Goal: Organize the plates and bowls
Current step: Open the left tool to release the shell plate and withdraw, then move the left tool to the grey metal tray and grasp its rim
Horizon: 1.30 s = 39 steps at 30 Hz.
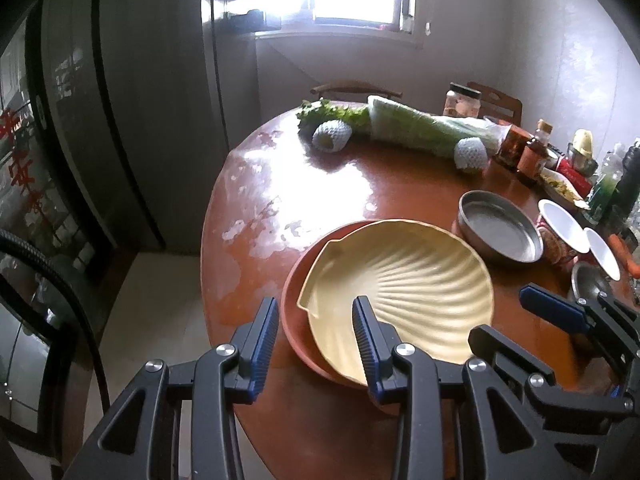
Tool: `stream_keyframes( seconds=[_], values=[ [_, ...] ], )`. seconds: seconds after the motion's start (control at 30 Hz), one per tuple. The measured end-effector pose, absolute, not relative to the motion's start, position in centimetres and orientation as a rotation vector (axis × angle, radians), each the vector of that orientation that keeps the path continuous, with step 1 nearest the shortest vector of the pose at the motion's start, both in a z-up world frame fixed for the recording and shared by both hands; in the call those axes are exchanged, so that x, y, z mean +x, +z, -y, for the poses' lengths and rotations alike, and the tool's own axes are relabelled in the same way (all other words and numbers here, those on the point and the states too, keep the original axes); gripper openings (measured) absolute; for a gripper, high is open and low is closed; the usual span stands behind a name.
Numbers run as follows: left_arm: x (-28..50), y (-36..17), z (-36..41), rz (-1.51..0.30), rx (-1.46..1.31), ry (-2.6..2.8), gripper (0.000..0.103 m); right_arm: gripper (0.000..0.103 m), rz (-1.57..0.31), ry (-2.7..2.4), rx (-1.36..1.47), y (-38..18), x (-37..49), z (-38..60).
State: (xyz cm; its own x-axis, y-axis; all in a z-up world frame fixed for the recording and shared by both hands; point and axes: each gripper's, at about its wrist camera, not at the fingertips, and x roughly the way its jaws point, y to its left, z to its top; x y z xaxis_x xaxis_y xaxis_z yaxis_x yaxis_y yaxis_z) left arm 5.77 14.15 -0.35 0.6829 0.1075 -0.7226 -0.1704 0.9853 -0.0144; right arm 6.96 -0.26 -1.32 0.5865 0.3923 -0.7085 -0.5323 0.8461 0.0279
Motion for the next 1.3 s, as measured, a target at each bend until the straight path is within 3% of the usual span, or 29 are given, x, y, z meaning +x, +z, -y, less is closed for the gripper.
stream_keyframes(
  seconds=[0.8,1.3],
  values=[
    [4.8,4.0,-9.1,-0.725,-0.04,0.095,0.046,0.062,-0.678,0.445,-0.052,2.9,6.2,7.4],
    [8.1,2.8,-4.4,-0.769,-0.007,0.01,0.046,0.062,-0.711,0.362,0.018,1.8,7.9,11.5]
  ],
)
